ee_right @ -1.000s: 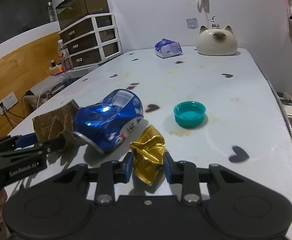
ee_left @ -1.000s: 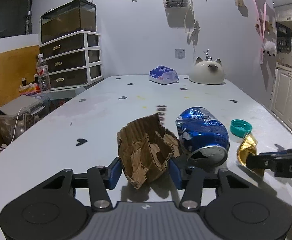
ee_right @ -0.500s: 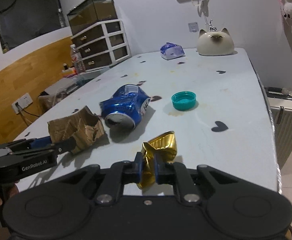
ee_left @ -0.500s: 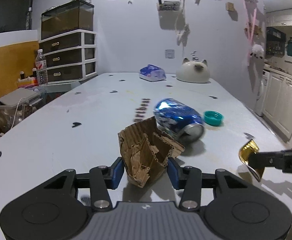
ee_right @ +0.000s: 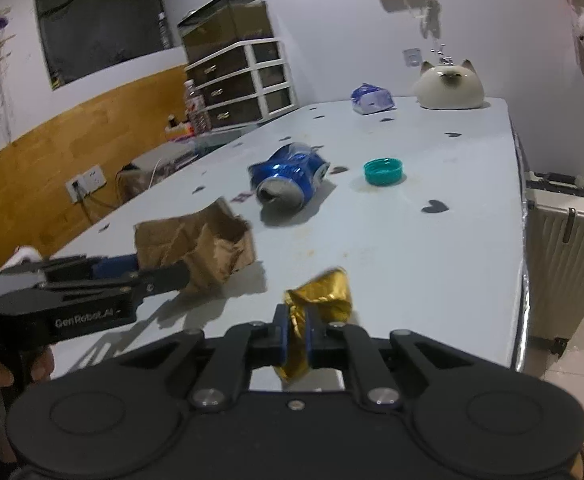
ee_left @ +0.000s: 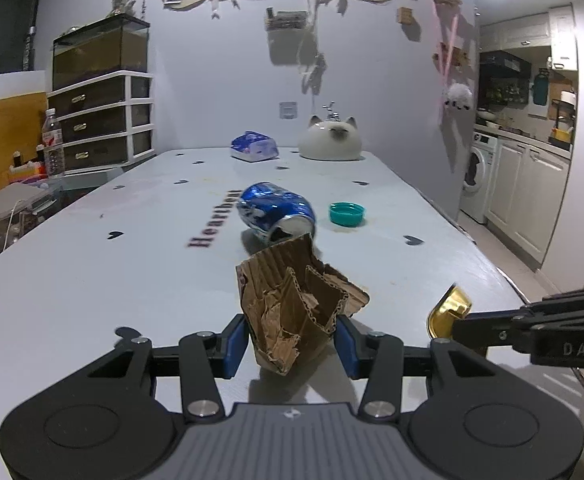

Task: Collect trash
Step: 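Carry the cardboard and gold foil with both tools over the wastebasket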

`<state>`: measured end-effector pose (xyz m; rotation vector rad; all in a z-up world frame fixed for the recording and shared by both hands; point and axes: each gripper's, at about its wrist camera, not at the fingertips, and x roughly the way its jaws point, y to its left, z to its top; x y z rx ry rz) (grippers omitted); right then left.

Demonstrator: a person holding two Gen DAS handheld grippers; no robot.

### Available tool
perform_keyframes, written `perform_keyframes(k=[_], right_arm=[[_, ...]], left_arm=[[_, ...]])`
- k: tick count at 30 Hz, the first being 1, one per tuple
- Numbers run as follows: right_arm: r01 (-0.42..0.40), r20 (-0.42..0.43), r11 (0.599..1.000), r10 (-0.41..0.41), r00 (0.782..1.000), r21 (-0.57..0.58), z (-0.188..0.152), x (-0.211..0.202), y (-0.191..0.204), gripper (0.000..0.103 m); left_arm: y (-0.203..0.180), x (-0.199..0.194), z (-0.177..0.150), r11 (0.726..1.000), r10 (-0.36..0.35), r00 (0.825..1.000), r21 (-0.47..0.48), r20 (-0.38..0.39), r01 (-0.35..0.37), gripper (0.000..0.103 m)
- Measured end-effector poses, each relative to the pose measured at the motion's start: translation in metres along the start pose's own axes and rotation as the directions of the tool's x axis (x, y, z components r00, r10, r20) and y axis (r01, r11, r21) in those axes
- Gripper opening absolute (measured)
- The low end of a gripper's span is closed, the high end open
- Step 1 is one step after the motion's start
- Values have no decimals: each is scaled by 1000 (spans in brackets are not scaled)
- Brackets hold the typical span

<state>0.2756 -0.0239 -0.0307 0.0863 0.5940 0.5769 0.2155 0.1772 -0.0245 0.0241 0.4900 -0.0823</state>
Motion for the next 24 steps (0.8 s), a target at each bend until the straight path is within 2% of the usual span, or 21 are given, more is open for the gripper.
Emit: perform_keyframes(k=[2,4,5,7,8,14,15,16,17,24], right_arm=[[19,10,999,-18,1000,-26,-3,-4,4,25],[28,28,998,-27,999,-52,-3,-6,7,46],[42,35,997,-40,999,-63,-2,-5,7,50],[75,37,994,-72,997,-82,-1,0,9,71],[76,26,993,-74,997,-89,0,4,8,75],[102,-40,994,-103,994,-31,4,24,-6,76],[99,-39,995,-100,994,-28,4,24,-6,72],[99,-38,995,-101,994,-31,4,25,-6,62],[106,-36,994,-107,994,-38,4,25,-5,58],[80,-20,994,-82,996,-75,0,18,6,51]], left_arm=[[-3,-3,-2,1000,-13,1000,0,2,13,48],[-3,-4,-2,1000,-15,1000,-5,8,15,48],[-2,-5,-3,1000,-13,1000,-10,11,13,48],[0,-4,-2,1000,-9,1000,-28,11,9,48],[2,-4,-2,999,-8,1000,-35,9,8,48],[1,-4,-3,999,-10,1000,-33,1,10,48],[0,-4,-3,999,-11,1000,-33,1,11,48],[1,-5,-2,999,-11,1000,-35,1,11,48],[1,-5,-2,999,-11,1000,-39,1,11,48],[-1,-14,-2,998,8,1000,-66,12,-7,48]])
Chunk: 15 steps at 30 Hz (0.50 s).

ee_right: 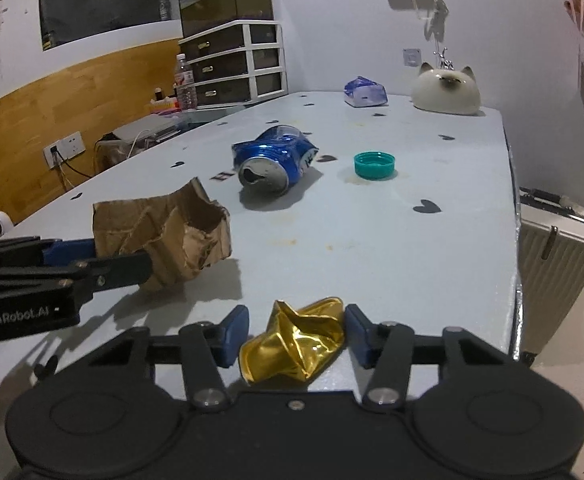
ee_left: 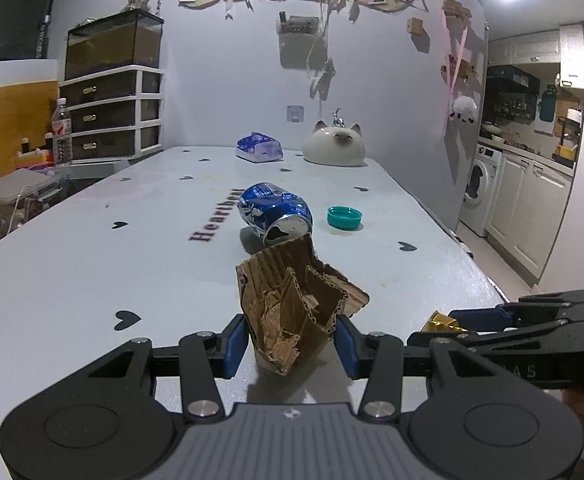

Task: Collect trash
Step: 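Carry the cardboard and gold foil with both tools over the wastebasket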

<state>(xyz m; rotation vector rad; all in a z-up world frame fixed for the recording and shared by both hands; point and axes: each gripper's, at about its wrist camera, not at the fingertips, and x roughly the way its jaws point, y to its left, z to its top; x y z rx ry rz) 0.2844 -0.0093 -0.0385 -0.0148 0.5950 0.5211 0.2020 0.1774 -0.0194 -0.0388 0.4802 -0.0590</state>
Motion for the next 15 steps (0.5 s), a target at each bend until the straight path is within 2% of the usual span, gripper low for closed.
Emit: perform_keyframes(k=[15], right_arm=[[35,109,999,-31,994,-28,-4,-65,-4,50]], left_arm=[[-26,-39,-3,998,25,998,-64,52,-21,48]])
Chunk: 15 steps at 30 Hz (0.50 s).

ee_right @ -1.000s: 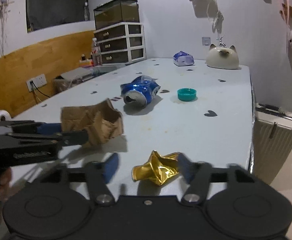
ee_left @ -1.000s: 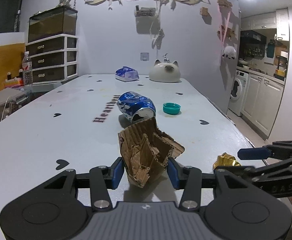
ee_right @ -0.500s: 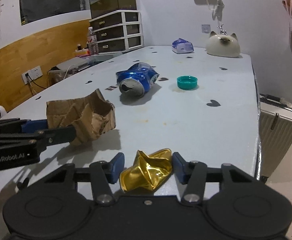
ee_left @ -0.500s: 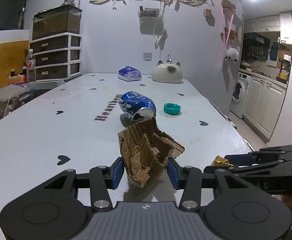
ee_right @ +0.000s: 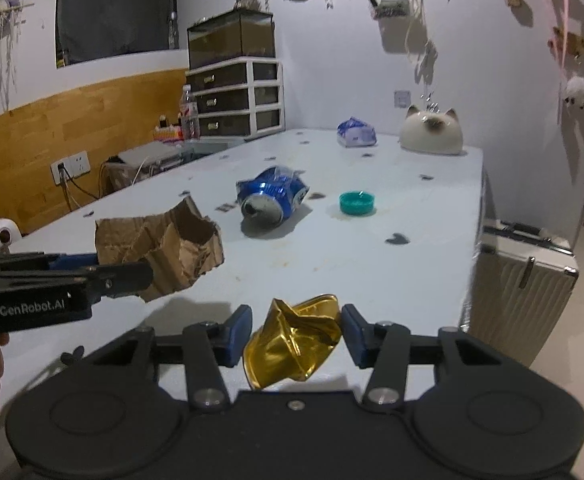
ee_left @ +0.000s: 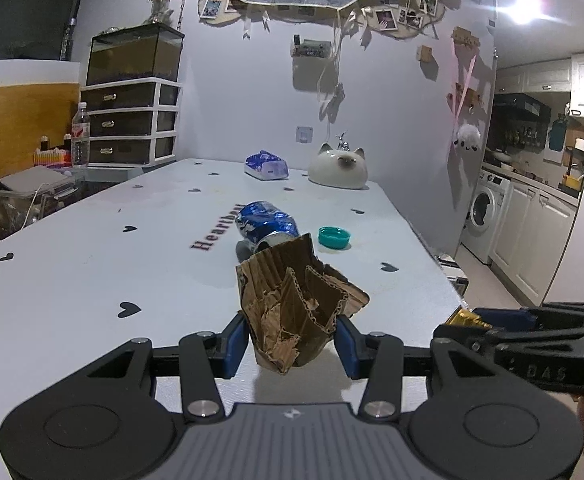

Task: Collect trash
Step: 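Carry the cardboard and gold foil with both tools over the wastebasket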

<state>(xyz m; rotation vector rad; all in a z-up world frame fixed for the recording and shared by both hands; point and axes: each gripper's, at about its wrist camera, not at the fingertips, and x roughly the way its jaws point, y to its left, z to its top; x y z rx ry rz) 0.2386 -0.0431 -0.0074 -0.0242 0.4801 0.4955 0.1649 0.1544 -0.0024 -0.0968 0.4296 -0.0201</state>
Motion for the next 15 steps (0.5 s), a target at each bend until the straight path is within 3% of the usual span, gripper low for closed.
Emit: perform_keyframes(k=[15], right_arm=[[64,128,998,-66,990,25,-2,-87,-37,50]], left_arm=[[-63,-46,6,999,-28,998,44,52,26,48]])
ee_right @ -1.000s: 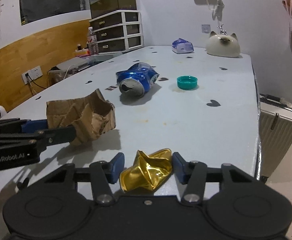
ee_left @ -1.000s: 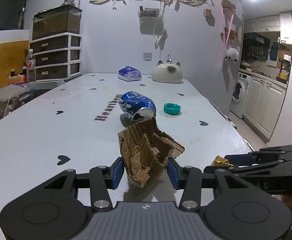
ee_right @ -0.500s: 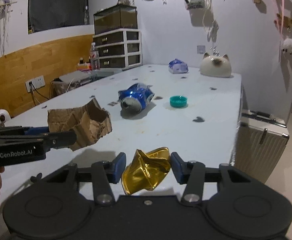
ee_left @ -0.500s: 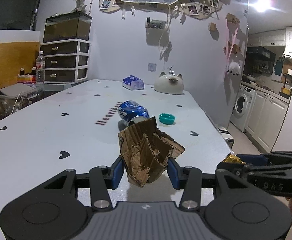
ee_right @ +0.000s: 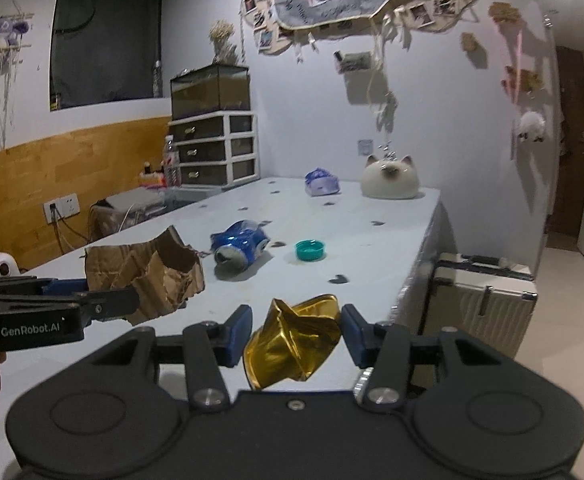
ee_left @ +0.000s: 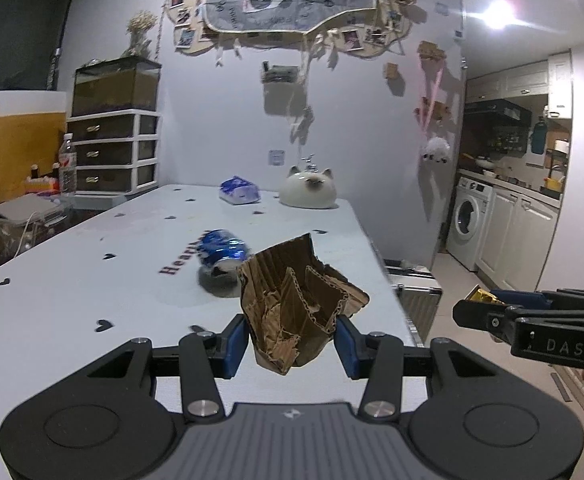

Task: Collect trash
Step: 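Carry the cardboard and gold foil with both tools over the wastebasket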

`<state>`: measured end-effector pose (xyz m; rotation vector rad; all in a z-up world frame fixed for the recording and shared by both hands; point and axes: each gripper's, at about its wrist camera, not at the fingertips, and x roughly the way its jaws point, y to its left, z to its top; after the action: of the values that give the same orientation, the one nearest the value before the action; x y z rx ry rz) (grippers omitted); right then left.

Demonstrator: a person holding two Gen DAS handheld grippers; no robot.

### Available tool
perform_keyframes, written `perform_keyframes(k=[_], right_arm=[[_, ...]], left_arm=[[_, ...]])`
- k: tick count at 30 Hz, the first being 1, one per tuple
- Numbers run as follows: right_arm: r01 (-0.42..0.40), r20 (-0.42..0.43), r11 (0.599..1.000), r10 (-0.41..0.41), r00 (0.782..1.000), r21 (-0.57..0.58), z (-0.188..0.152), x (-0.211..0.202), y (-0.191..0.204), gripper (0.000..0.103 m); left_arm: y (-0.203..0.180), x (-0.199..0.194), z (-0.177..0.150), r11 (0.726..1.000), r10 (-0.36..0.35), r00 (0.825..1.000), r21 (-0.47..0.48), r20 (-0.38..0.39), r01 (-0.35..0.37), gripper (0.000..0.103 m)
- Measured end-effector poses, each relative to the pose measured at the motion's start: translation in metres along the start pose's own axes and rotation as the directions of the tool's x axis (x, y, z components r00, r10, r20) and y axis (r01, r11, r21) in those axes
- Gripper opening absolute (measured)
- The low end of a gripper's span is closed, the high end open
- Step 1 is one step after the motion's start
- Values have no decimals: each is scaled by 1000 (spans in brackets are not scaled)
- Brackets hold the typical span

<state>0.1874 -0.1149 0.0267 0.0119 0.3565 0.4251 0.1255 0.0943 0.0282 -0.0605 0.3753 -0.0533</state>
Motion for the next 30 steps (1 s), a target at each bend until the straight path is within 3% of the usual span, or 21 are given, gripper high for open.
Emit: perform_keyframes(k=[16,24,30], right_arm=[[166,36,982,-170,985,91,-32,-91,-101,50],[249,-2,958,-252,968,140,-67,-121,-162,50],[294,-52,936,-290,956,191,-99,-130,-205,50]], left_arm=[[-132,-2,-14,985,-162,987,67,-8,162,48],[-207,16,-40,962,-253,964,85,-76,259,48],[-258,43,-63,949,-281,948,104,-149,297,48]])
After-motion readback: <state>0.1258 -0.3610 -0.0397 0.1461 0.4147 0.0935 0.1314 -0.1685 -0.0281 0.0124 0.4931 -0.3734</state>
